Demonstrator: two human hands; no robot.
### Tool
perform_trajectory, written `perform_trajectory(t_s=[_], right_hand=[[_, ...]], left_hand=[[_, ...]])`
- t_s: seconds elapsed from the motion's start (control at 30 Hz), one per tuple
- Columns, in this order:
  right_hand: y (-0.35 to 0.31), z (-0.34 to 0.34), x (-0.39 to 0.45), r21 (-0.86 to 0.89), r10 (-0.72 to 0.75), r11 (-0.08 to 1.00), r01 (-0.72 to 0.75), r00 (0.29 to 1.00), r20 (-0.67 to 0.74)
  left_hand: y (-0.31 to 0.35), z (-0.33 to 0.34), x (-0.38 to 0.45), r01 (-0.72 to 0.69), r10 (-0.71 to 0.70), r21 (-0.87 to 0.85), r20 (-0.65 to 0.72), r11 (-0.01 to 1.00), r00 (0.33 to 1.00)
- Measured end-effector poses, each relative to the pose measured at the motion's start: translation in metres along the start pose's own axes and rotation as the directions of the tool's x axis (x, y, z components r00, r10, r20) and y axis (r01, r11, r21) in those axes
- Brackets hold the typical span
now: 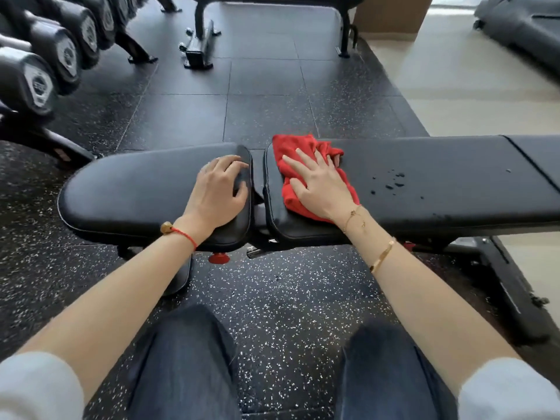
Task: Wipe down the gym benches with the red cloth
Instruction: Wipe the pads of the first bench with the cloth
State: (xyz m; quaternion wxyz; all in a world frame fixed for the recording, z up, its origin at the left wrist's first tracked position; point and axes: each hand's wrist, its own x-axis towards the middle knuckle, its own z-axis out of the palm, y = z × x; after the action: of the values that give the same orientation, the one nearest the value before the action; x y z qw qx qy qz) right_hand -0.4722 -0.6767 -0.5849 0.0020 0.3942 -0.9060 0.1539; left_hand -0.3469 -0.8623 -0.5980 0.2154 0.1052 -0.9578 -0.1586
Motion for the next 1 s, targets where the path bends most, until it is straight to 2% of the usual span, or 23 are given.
perform_trajectory(t_s=[0.13,0.23,0.33,0.43,0.6,0.7,0.77,0.87,0.93,1.0], right_hand=[[0.029,-0.006,-0.032,0.028,-0.08,0.996,0.081,0.997,-0.02],[0.057,-0.016,-0.029,0.009,-0.001,1.0,0.001,0.999,-0.043],[0.059,-0.019,-0.006,-0.039,0.078,0.996,-0.078,0.997,-0.019],[0.042,-0.015,0.009,-0.059,0.028,0.998,-0.027,1.0,0.01],[0.029,-0.008,-0.016,0.014,-0.186,0.983,0.185,0.981,0.05],[0.051,-0.013,-0.039,0.06,-0.241,0.969,0.239,0.97,0.023],[0.074,-0.018,-0.045,0.047,-0.197,0.979,0.196,0.98,-0.002],[0.097,-0.027,-0.029,-0.005,-0.056,0.998,0.056,0.998,0.004],[0.091,-0.029,-0.009,-0.017,-0.005,1.0,0.006,0.999,0.042],[0.072,-0.024,0.007,-0.017,-0.016,1.0,0.017,0.997,0.072]], left_hand=[[0.003,-0.001,-0.004,0.07,-0.065,0.124,-0.041,0.99,0.997],[0.008,0.003,-0.006,0.148,-0.138,0.189,-0.063,0.971,0.988],[0.02,0.011,-0.008,0.26,-0.255,0.153,-0.051,0.954,0.966],[0.034,0.019,-0.01,0.365,-0.368,0.094,0.016,0.926,0.929],[0.037,0.025,-0.015,0.356,-0.363,0.196,0.001,0.914,0.932],[0.038,0.026,-0.016,0.361,-0.359,0.194,-0.043,0.912,0.932],[0.039,0.025,-0.016,0.36,-0.354,0.187,-0.065,0.914,0.933],[0.042,0.025,-0.016,0.35,-0.337,0.191,-0.099,0.917,0.936],[0.044,0.025,-0.016,0.33,-0.312,0.203,-0.114,0.922,0.943],[0.045,0.025,-0.017,0.317,-0.296,0.2,-0.132,0.927,0.946]])
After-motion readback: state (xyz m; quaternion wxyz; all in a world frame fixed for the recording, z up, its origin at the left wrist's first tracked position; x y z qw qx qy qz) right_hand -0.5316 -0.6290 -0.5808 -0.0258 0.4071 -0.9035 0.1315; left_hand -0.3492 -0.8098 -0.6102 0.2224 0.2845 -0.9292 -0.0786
